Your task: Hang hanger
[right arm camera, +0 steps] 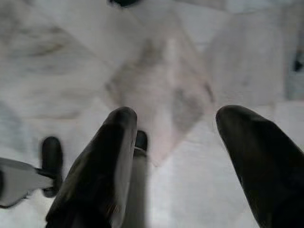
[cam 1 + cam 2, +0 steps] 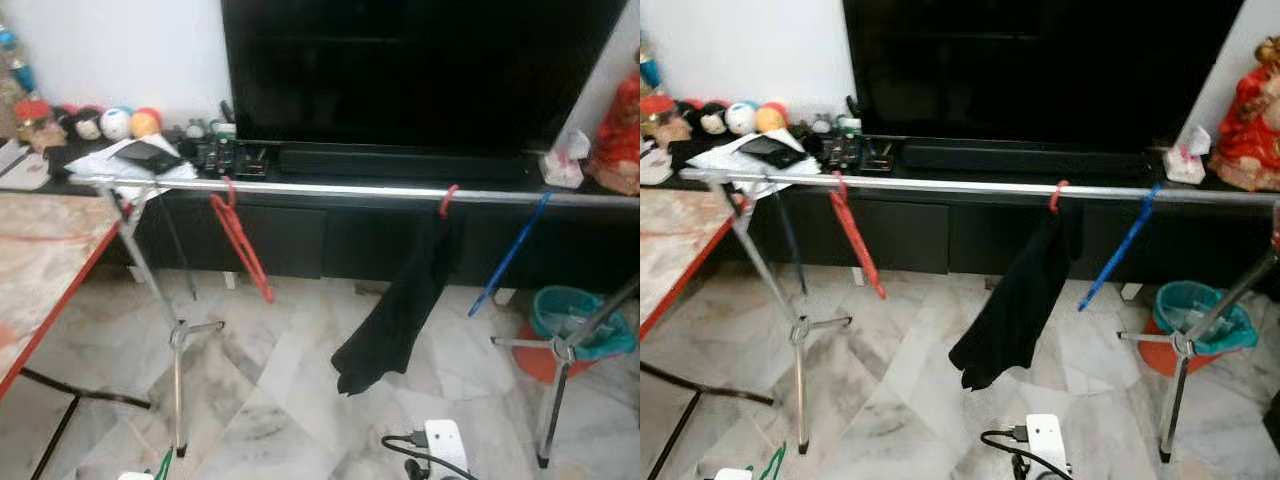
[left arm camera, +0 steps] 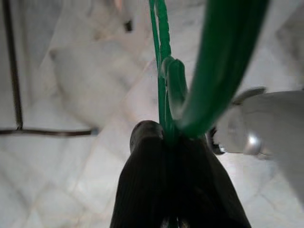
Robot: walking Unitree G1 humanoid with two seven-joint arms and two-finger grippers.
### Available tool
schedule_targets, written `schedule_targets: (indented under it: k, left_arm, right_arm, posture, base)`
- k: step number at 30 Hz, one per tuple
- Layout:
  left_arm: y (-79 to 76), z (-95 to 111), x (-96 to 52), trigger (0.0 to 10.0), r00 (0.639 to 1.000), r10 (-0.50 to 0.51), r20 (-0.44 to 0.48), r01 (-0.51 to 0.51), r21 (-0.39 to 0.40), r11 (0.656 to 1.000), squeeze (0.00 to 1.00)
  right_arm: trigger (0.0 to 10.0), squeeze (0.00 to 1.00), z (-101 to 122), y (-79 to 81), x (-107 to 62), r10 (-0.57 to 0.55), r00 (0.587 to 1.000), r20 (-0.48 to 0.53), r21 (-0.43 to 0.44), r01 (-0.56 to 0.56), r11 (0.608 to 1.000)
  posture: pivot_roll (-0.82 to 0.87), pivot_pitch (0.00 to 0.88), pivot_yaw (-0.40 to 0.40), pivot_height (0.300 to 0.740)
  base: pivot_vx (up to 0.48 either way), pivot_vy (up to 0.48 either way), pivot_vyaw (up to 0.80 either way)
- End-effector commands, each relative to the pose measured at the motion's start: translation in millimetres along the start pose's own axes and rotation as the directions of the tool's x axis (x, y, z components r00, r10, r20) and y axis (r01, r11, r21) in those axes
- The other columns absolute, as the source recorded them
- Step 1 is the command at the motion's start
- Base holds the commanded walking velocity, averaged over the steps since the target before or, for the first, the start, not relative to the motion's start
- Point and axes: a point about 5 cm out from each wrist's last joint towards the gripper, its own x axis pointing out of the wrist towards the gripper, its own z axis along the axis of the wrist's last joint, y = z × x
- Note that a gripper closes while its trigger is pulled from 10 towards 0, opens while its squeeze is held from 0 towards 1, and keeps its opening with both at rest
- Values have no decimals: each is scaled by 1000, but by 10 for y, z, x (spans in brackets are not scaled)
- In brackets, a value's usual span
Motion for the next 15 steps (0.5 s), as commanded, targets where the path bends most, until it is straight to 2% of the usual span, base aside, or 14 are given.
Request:
schedule_targets:
  k: [1,7,10,15]
  left_arm:
    - [113,-39,-23,10000,999,48,-10,-48,21,999,0]
    - [66,-70,-22,10000,999,43,-5,-43,-84,996,0]
    - [35,-97,-23,10000,999,50,-2,-50,-159,986,0]
    - [36,-112,-23,10000,998,63,-19,-65,-122,990,0]
  right_arm:
    - [10000,0,69,61,7,11,1000,13,7,-11,1000]
    - [10000,0,69,25,7,11,1000,13,-43,-10,999]
    - [10000,0,53,2,5,8,1000,10,-42,-8,999]
    - [10000,0,45,-7,4,14,1000,11,-53,-14,998]
  posture:
    - [78,0,-4,740]
    - [82,0,-28,740]
    - [90,0,-45,740]
    - [99,0,-54,740]
  base:
    - [0,0,0]
    - [0,0,0]
    - [0,0,0]
    - [0,0,0]
